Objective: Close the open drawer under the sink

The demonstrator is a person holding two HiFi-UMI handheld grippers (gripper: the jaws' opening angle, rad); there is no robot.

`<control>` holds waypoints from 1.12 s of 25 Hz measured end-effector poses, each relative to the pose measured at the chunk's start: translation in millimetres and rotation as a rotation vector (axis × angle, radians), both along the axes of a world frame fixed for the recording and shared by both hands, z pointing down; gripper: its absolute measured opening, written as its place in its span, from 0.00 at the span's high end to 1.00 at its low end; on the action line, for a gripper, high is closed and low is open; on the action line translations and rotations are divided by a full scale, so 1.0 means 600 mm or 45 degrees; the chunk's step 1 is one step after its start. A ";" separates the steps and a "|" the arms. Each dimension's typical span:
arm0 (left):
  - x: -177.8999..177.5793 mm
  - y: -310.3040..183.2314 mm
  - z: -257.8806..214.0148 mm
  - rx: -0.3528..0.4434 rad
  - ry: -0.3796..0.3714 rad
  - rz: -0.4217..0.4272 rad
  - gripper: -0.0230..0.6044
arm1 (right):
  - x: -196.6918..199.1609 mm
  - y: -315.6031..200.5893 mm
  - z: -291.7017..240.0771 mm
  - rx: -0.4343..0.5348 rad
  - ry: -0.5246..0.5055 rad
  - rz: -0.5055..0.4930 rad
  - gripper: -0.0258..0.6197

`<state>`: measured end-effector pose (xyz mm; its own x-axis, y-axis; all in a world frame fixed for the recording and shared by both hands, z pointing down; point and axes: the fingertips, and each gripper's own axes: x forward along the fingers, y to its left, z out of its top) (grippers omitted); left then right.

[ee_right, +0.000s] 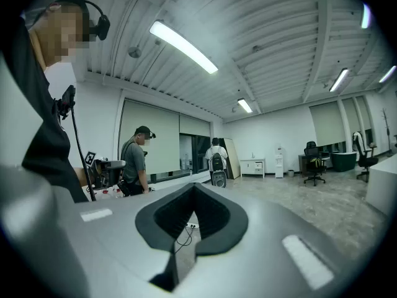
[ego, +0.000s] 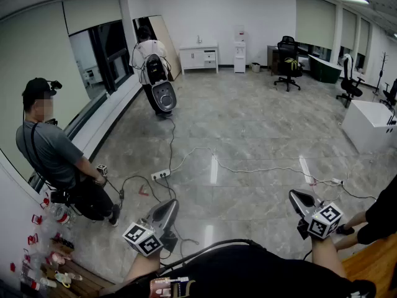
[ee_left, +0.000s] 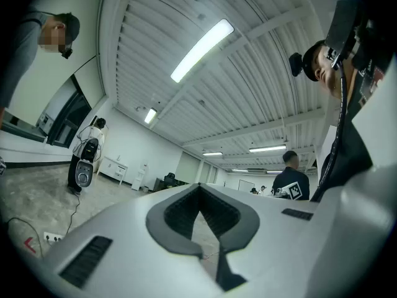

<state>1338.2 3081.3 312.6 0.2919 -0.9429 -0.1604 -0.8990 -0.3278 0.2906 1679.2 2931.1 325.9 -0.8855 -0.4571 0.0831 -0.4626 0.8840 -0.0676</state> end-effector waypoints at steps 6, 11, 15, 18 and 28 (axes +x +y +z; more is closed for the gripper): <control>0.002 0.005 0.002 0.002 0.002 0.003 0.97 | 0.002 0.003 0.002 0.003 0.010 -0.002 0.97; 0.004 0.011 0.007 0.000 -0.003 0.009 0.97 | 0.002 0.010 0.007 0.003 0.009 0.000 0.97; 0.009 0.005 0.005 -0.005 0.002 0.014 0.97 | 0.005 0.006 0.008 -0.022 -0.005 -0.004 0.97; 0.011 0.004 0.006 -0.009 0.004 0.031 0.97 | 0.009 0.000 0.007 -0.080 -0.062 0.010 0.96; -0.034 0.011 0.027 -0.004 0.038 0.031 0.97 | -0.032 0.006 0.005 -0.086 -0.055 0.027 0.96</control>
